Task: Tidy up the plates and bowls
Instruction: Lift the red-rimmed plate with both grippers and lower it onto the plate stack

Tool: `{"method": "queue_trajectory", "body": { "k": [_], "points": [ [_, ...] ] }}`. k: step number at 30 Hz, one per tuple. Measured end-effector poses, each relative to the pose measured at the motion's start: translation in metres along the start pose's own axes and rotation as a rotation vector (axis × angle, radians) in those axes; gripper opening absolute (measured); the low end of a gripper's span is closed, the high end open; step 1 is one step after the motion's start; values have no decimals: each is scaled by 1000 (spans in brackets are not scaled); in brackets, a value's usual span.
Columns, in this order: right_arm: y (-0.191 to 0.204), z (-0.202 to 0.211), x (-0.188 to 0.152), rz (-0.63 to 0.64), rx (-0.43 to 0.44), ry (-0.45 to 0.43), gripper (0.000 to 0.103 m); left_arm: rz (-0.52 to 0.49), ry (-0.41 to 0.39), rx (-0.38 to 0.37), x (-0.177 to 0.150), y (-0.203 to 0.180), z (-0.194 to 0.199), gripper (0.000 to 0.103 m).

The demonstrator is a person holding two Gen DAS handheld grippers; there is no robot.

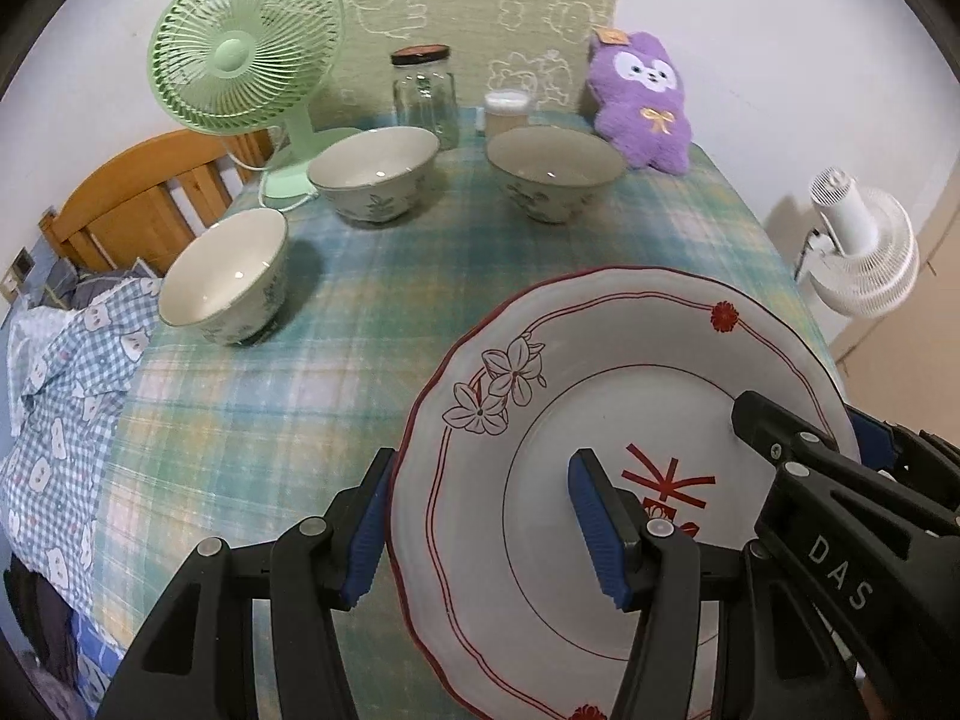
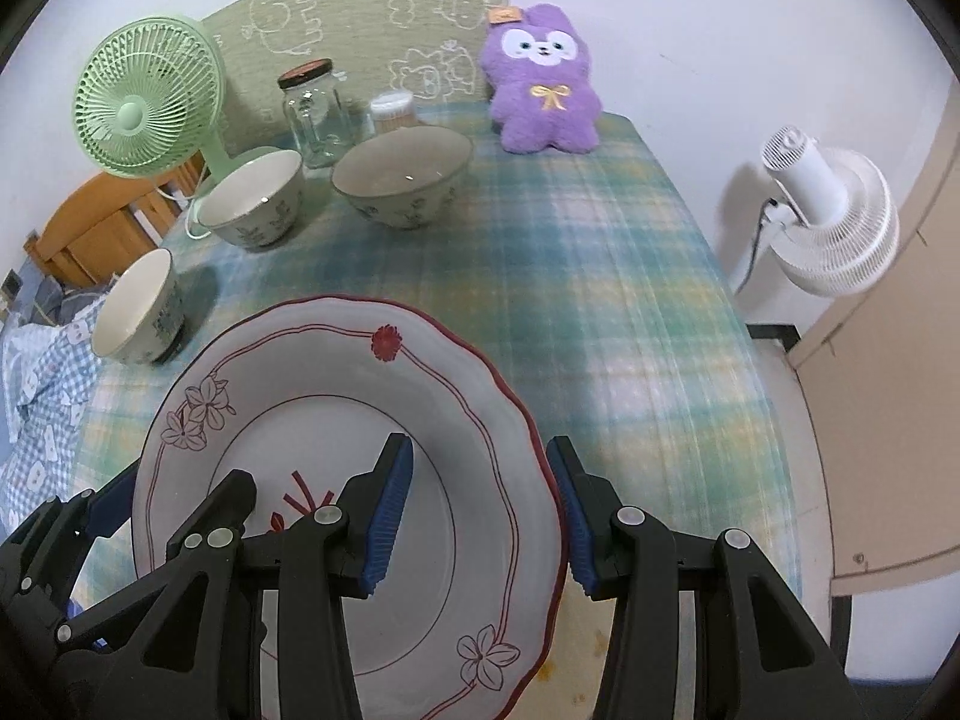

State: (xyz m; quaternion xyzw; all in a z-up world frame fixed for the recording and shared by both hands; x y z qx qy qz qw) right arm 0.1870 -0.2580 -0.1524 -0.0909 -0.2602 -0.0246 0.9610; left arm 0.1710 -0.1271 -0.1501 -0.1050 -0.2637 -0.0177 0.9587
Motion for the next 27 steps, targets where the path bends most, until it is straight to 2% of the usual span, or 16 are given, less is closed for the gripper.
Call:
{"method": "queue_trajectory", "body": {
  "k": [13,27],
  "points": [
    [-21,-16,-55,-76,-31,90,50,-92,92,-29,-41,-18,-20,59],
    [-21,-24,-63,-77,-65,118,50,-116,116,-16,-48,-21,-31,59]
  ]
}}
Point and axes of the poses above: each gripper's, at about its wrist camera, not at the fingertips, and z roughly against the way its jaws point, y to its left, x to its top, the point moved 5 cm from there along -z, roughly the way its jaws point, and after that the axes turned 14 degrees about -x, right-handed, at the moved point
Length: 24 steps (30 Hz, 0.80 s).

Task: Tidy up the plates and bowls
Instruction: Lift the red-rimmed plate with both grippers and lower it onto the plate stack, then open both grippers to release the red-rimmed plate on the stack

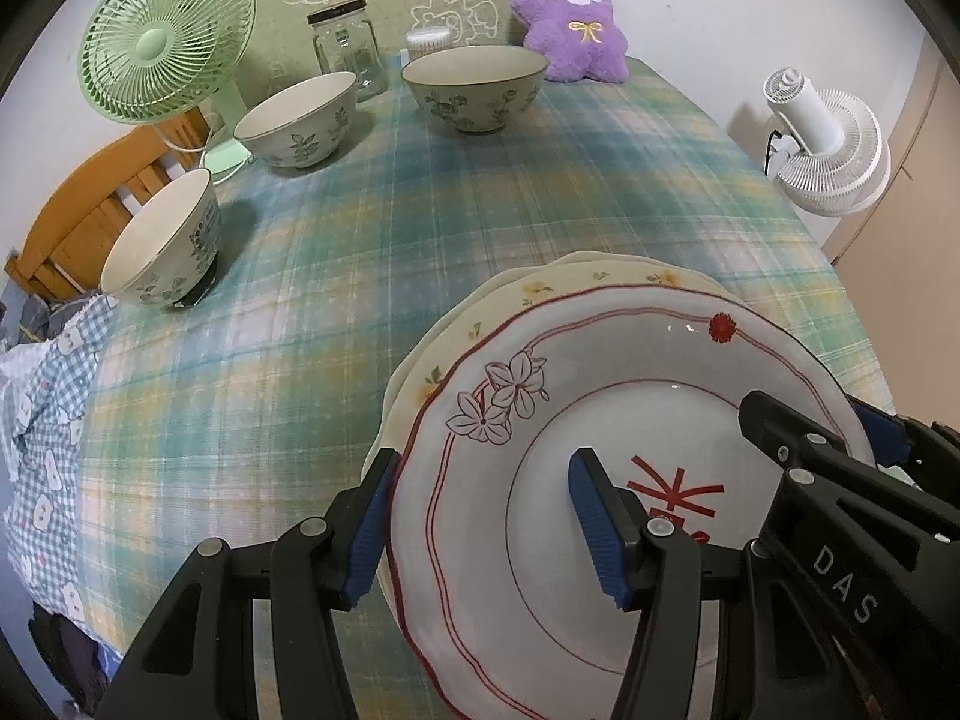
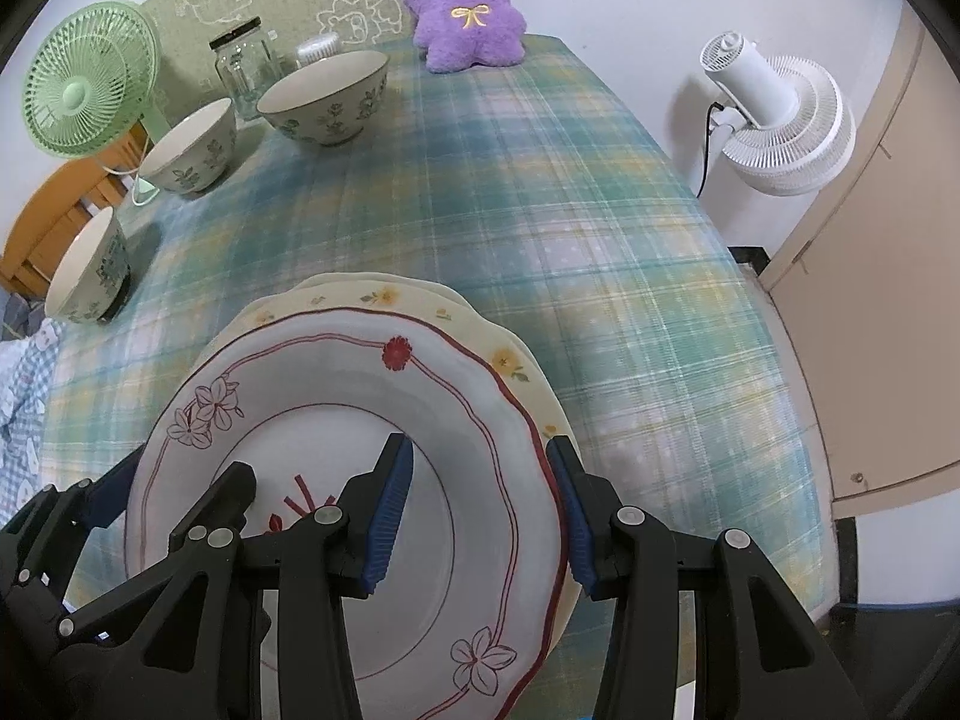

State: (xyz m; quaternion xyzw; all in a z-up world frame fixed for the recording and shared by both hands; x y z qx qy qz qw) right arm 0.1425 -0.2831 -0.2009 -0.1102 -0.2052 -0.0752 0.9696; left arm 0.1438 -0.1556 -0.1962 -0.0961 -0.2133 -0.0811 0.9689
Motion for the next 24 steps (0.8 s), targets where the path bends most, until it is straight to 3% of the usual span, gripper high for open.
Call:
{"method": "queue_trajectory", "body": {
  "k": [12,24],
  "points": [
    [6,-5,6,33,-47,-4,49,-10,-12,51,5,1,-7,58],
    [5,-8,12,74,-41,-15,53,-14,-27,52,8,0,-10,59]
  ]
}}
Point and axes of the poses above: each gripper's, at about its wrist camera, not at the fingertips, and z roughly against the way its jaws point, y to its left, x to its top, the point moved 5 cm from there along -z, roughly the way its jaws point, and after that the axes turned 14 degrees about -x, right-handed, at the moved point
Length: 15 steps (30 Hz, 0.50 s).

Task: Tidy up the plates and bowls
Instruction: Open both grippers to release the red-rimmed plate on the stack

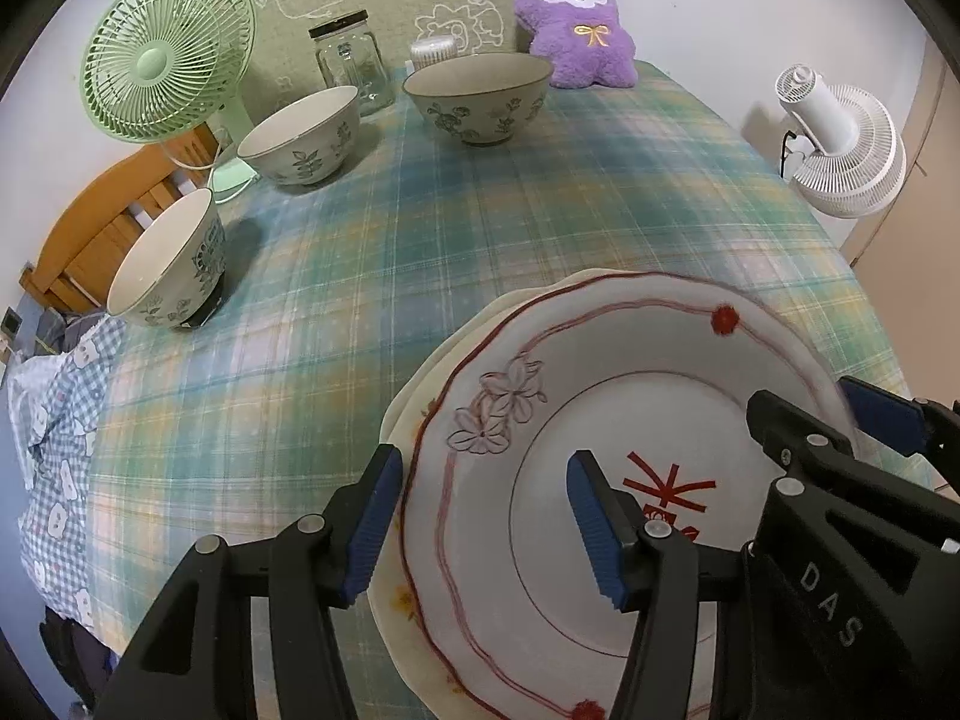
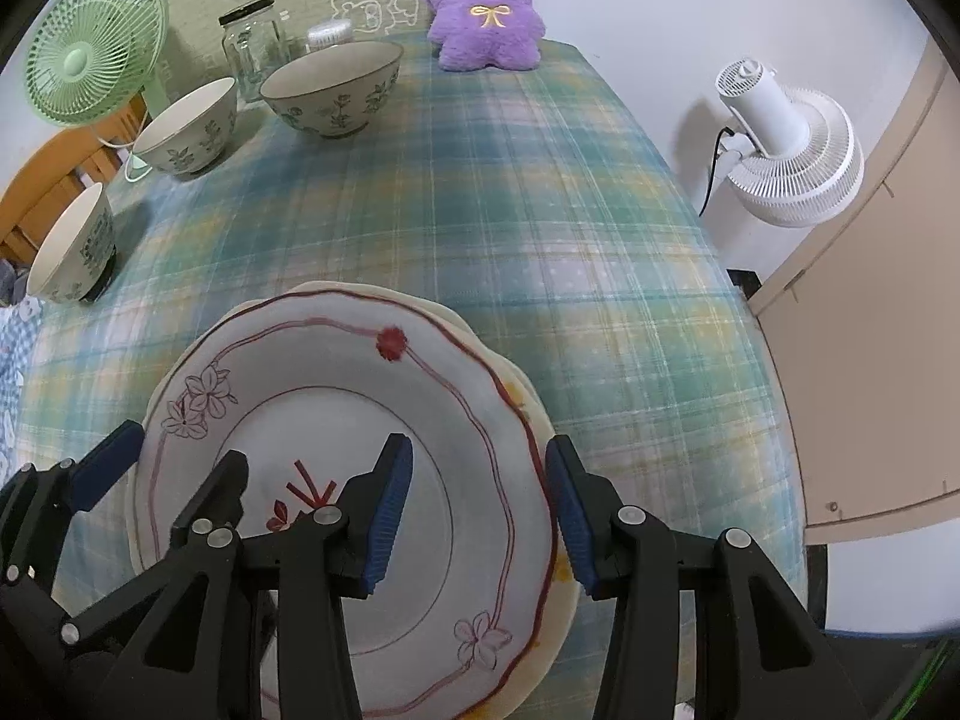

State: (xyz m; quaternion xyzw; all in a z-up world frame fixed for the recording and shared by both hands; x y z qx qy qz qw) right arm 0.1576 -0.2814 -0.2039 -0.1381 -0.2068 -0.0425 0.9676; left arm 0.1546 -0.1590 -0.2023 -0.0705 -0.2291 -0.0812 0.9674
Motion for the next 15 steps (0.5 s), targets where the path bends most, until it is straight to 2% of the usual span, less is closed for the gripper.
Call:
{"method": "queue_trajectory", "body": {
  "k": [6,10,15],
  "points": [
    [-8,-5,5,-5,30,16,69,44,12,-14,5,5,-1,66],
    [-11,0,15,18,70,-1,69,82,18,-50,12,7,5,71],
    [-13,21,35,14,137,-63,69,95,-57,-48,30,10,30,80]
  ]
}}
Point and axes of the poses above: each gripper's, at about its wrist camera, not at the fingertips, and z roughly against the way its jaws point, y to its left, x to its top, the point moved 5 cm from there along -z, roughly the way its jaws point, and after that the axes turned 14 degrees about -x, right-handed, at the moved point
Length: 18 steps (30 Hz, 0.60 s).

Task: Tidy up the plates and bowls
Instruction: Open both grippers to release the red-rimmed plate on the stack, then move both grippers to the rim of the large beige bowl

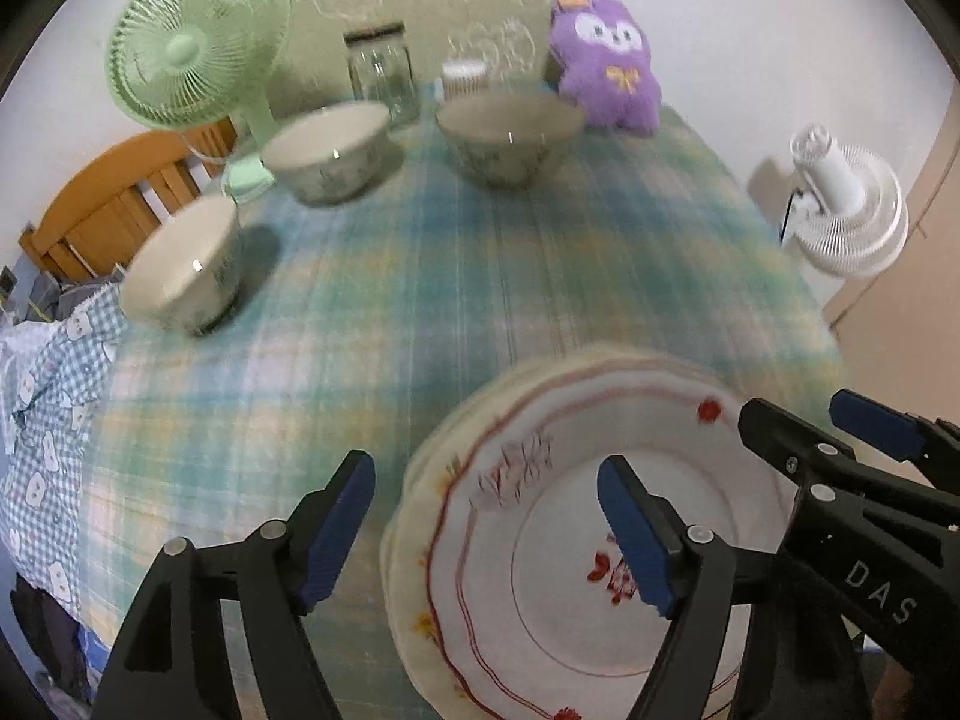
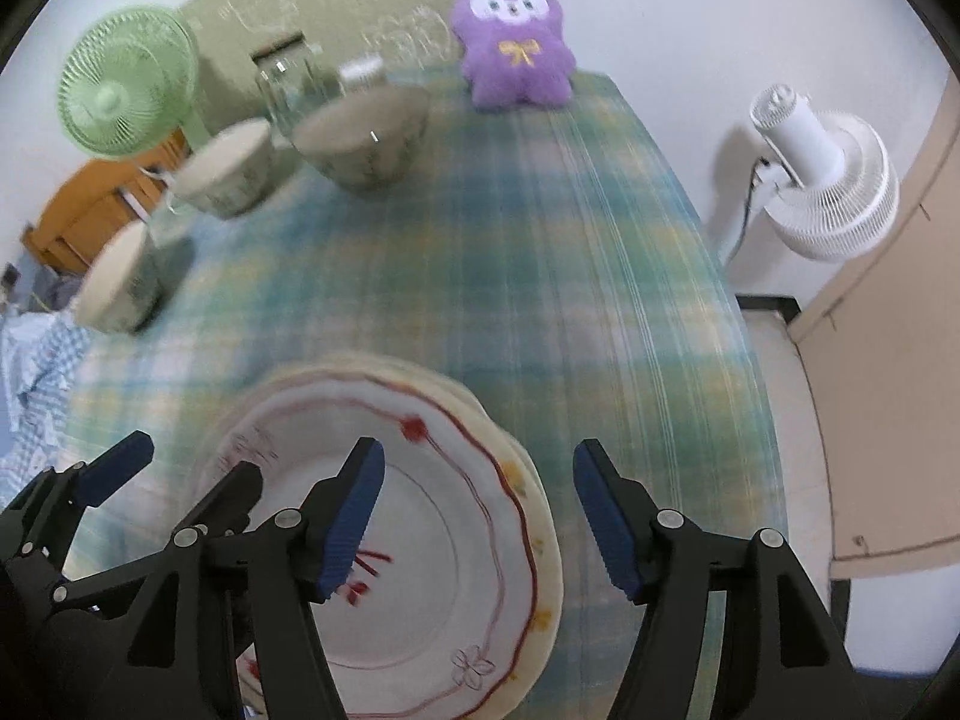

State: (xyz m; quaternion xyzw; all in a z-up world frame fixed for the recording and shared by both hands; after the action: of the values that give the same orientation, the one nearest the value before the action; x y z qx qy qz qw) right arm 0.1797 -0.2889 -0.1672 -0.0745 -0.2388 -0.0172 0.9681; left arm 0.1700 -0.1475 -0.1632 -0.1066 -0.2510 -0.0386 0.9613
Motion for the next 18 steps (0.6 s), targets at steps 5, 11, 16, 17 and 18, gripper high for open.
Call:
{"method": "queue_trajectory", "body": {
  "k": [5,11,16,17,18],
  "points": [
    [9,22,19,5,17,-50,69,-2,-56,5,16,7,23,87],
    [37,42,33,6,-5,-97,71,-24,-100,33,28,33,45,93],
    [74,56,41,-19,-3,-103,73,-8,-92,1,35,73,56,93],
    [81,58,42,-21,6,-99,73,-10,-96,2,37,80,58,93],
    [92,60,45,-23,14,-91,73,-14,-99,8,39,90,61,93]
  ]
}}
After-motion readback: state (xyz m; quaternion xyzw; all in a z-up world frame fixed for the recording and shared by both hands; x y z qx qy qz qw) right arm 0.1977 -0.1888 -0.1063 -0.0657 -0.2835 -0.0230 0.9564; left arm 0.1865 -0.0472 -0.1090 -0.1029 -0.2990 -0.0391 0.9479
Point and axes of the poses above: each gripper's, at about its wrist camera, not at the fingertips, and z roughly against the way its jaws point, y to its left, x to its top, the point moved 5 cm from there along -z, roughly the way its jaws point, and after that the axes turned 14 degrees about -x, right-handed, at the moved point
